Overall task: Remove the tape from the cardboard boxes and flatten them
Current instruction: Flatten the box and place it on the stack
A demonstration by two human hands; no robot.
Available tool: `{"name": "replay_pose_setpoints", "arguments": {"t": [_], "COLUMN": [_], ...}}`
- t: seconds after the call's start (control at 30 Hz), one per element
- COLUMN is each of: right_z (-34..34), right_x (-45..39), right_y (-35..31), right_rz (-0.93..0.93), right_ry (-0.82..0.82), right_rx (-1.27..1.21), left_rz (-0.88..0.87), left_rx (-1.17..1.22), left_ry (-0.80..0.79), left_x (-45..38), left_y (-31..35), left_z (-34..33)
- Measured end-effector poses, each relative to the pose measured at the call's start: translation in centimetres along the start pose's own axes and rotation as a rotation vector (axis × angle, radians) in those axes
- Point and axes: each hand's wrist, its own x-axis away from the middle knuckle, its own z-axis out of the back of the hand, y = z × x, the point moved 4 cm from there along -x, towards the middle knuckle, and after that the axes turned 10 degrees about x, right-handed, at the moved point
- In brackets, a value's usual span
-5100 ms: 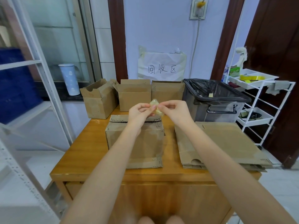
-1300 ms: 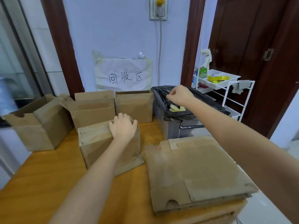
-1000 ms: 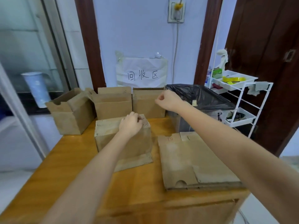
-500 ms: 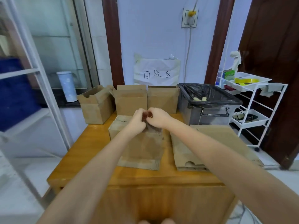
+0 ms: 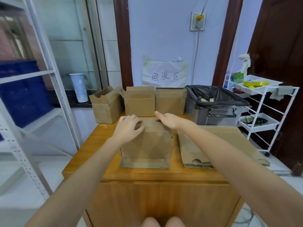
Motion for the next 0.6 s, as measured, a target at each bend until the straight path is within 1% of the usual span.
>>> {"name": "replay_pose_setpoints", "arguments": {"t": [0.1,0.23,0.33,0.4,0.5,0.6], "right_z": [0.7,1.3,1.5,1.4,1.1,1.0], "right_x": [-0.2,0.1,-0.1,-0.1,-0.1,-0.2], "right_y": [-0.1,-0.3,0.2,0.5,0.4,0.3], "right_rz": [-0.024,-0.001,0.033,0.075,0.107,0.131], "right_ry": [-0.032,-0.089,-0.128,-0.136,-0.128,-0.081], "right_rx": [-0.061,-0.137,-0.232,-0.274,-0.19,-0.074], "left_rz": [-0.056,-0.163,-0.299,-0.377,-0.446,-0.447], "left_rx": [-0.064,-0.102,-0.17,-0.227,-0.192,-0.206], "left_ry": [0.043,0.11,0.175,0.252,0.34,0.285], "left_x": [0.3,0.9,2.3,3.6,5.8,7.6], "left_y": [0.4,1.3,2.2,2.4,2.6,1.9], "left_z": [0.5,1.5,2.5,2.6,1.3,-1.0]}}
